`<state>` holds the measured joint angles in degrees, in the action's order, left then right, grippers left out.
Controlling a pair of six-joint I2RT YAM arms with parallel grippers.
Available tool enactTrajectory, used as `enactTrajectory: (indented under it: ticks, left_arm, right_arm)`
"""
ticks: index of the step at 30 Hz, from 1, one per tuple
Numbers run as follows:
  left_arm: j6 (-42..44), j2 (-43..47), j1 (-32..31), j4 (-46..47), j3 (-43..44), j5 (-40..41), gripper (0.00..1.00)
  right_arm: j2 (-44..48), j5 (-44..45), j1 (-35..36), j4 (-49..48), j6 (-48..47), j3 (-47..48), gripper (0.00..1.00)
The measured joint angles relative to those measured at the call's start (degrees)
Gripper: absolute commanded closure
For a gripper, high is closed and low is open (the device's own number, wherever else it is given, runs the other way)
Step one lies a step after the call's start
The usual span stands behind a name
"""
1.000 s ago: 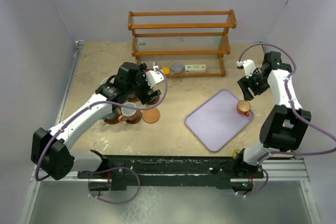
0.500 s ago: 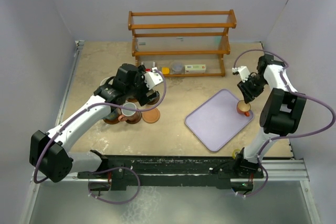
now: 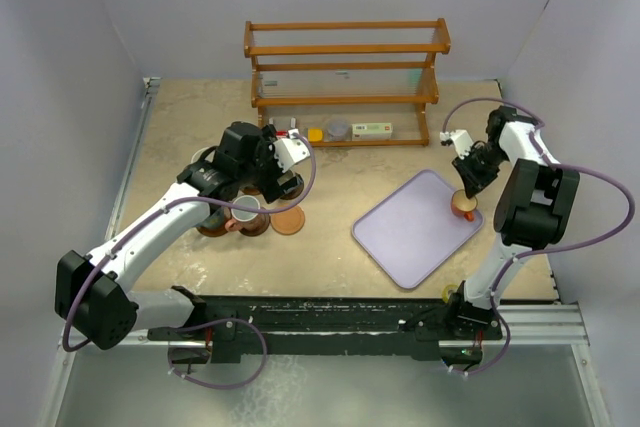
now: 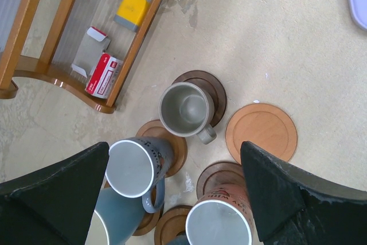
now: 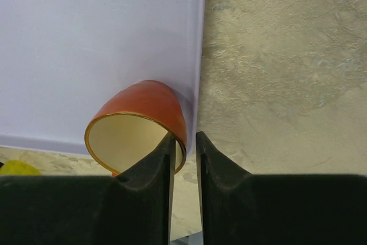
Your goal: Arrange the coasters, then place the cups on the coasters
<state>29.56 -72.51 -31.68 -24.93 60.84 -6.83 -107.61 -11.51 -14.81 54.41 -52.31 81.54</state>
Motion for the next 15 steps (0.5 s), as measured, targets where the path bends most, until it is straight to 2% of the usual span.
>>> enactTrajectory:
  ticks: [3,8,15]
  left_arm:
    - [0.02,0.00,-0.02,-0.02,0.00,0.00,0.07]
    - [0.13,0.00,-0.02,0.00,0.00,0.04,0.07]
    - [0.24,0.00,0.00,-0.07,0.00,0.44,0.06]
  right_arm:
    - [0.00,-0.02,0.00,0.26,0.04,0.00,0.90]
    - [0.00,-0.13,0.00,0.61,0.07,0.00,0.99]
    - [0.33,-1.14,0.00,0.76,0.76,-0.20,1.00]
